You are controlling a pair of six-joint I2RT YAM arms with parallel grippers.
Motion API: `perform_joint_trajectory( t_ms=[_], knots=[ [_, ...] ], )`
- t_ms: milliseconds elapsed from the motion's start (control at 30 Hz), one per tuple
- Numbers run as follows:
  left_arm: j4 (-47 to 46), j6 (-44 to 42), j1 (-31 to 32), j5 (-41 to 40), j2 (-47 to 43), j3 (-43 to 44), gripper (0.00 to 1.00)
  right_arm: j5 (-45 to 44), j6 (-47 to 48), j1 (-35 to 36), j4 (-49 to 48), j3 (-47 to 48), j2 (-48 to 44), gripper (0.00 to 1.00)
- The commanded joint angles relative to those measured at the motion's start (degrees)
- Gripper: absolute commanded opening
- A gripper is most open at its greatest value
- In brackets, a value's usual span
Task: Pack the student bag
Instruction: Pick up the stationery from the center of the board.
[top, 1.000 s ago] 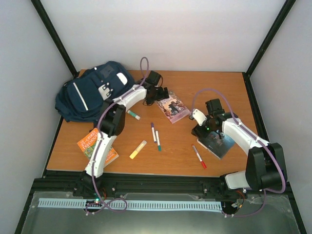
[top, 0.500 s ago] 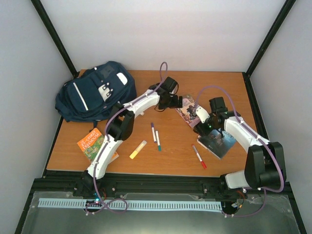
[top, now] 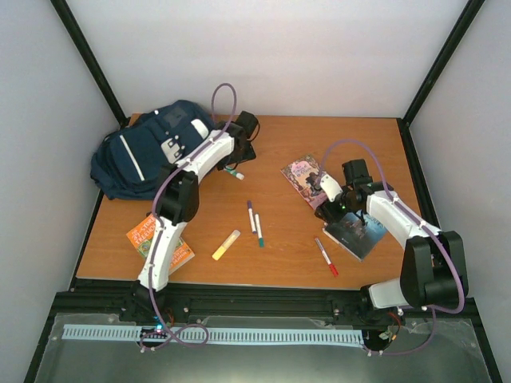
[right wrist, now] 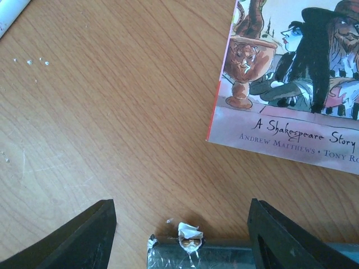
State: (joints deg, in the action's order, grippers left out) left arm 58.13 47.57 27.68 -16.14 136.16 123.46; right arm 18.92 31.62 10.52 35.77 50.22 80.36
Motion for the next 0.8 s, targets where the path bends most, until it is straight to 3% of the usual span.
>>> perform_joint_trajectory(
  t_ms=[0, 333, 400, 767],
  knots=[
    [8.1, 6.8, 1.3, -5.6, 5.0, 5.9, 0.95, 1.4, -0.5, -0.2, -0.7, -0.9, 0.2, 0.65],
    [12.9, 7.5, 0.6, -4.7, 14.8, 15.7, 0.85, 1.8, -0.2, -0.2, -0.4, -1.4, 0.3, 0.65],
    [12.7, 7.8, 0.6, -4.3, 14.6, 14.3, 0.83, 1.9, -0.2, -0.2, -0.4, -1.6, 0.2, 0.65],
    [10.1, 5.9, 0.6, -5.6, 7.9, 4.2, 0.40, 2.3, -0.1, -0.2, -0.3, -1.6, -0.3, 0.65]
  ],
)
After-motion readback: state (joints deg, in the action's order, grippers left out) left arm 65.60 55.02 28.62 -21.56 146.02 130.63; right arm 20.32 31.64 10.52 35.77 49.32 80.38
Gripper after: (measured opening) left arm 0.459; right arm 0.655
